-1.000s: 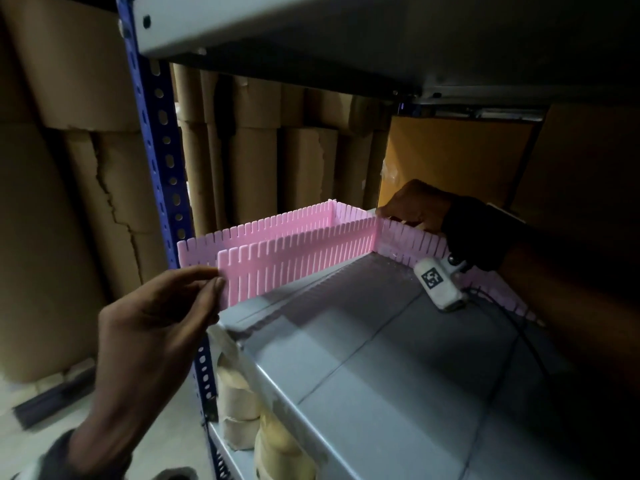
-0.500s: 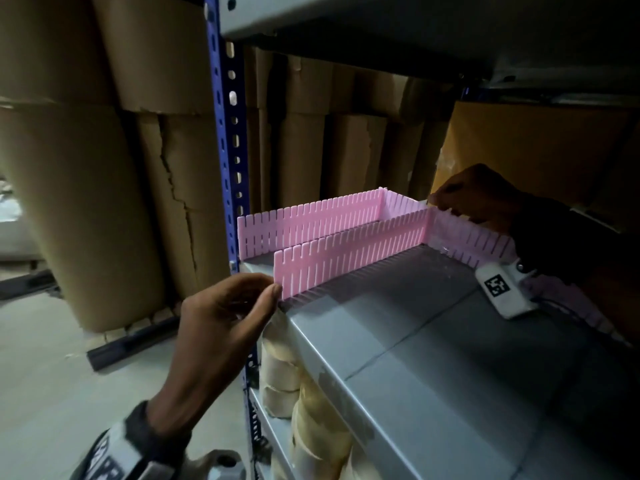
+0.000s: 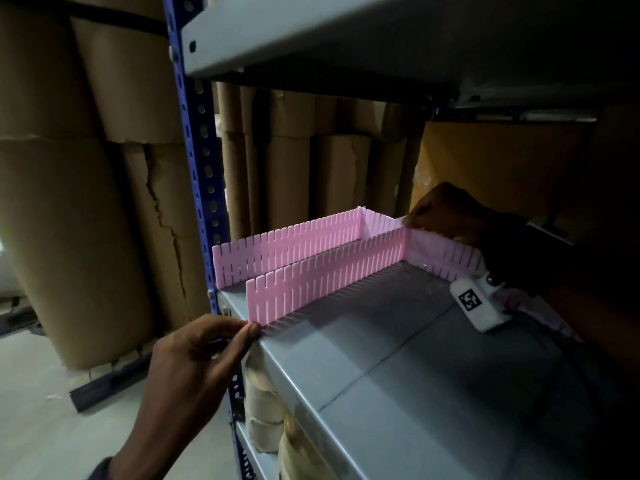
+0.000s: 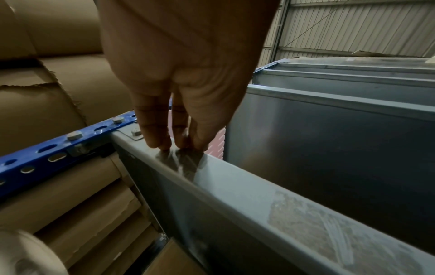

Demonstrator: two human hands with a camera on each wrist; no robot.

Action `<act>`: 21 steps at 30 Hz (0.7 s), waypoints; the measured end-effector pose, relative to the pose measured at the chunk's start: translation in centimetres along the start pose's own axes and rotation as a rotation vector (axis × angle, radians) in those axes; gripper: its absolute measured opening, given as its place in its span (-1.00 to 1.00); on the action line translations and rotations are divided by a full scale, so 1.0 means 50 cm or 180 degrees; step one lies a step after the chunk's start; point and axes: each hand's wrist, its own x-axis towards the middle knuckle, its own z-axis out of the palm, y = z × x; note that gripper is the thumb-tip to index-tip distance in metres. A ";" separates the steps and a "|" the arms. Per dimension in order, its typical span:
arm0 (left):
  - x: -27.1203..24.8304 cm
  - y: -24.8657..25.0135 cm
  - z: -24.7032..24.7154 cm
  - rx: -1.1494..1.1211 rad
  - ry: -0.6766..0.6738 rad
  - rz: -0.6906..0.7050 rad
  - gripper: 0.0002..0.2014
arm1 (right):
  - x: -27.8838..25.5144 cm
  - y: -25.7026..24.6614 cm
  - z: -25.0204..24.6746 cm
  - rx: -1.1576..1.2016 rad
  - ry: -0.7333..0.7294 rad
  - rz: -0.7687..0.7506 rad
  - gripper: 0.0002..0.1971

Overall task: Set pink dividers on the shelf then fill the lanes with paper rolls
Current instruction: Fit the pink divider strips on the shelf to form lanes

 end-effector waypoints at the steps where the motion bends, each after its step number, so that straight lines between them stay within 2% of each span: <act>1: 0.001 -0.002 0.001 0.0003 -0.0014 0.0008 -0.89 | 0.000 -0.001 -0.002 -0.0034 -0.0018 0.0003 -0.71; 6: 0.001 -0.003 0.001 0.0002 -0.0055 0.0015 -0.89 | 0.000 -0.014 -0.009 -0.0069 -0.0050 0.0144 -0.76; 13: -0.006 -0.004 0.005 -0.0137 0.0036 0.0013 -0.86 | -0.026 -0.036 -0.017 -0.0071 -0.0211 0.0407 -0.71; 16: -0.008 -0.002 0.002 -0.0183 0.0026 0.0023 -0.85 | -0.048 -0.055 -0.038 -0.0048 -0.0080 0.0509 -0.71; 19: -0.010 -0.006 -0.006 -0.0181 -0.0200 0.0033 -0.80 | -0.077 -0.076 -0.066 -0.0062 0.0122 0.0472 -0.74; 21: -0.013 -0.009 -0.020 -0.0181 -0.0328 -0.0029 -0.65 | -0.102 -0.092 -0.083 -0.0075 0.0131 0.0529 -0.71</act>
